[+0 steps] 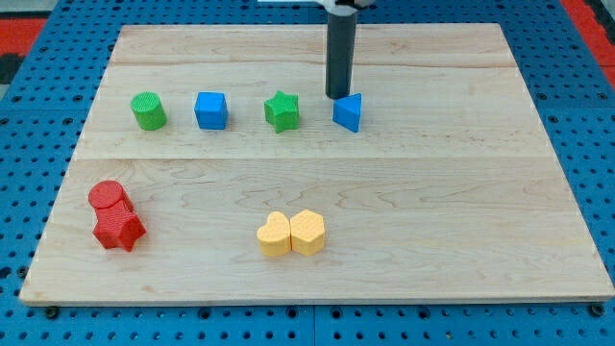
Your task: Move the yellow hexagon right to the blue triangle
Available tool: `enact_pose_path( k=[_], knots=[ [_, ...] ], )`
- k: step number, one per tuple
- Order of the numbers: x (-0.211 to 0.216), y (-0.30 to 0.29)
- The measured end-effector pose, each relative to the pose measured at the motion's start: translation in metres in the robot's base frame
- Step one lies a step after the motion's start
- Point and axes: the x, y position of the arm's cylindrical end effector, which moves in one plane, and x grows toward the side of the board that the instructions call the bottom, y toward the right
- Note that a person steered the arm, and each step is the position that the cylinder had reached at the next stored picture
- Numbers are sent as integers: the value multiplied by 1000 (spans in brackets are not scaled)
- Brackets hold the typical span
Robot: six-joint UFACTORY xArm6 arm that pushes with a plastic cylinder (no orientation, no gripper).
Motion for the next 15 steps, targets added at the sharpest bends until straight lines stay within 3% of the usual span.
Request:
enact_pose_path(
  k=[1, 2, 4, 5, 6, 7, 9, 10, 11, 12, 13, 15],
  knots=[
    [-41, 75],
    [56, 143],
    [296, 131],
    [298, 87],
    [297, -65],
    [264, -125],
    [244, 17],
    [215, 49],
    [152, 34],
    [163, 43],
    [166, 17],
    [127, 41]
  ],
)
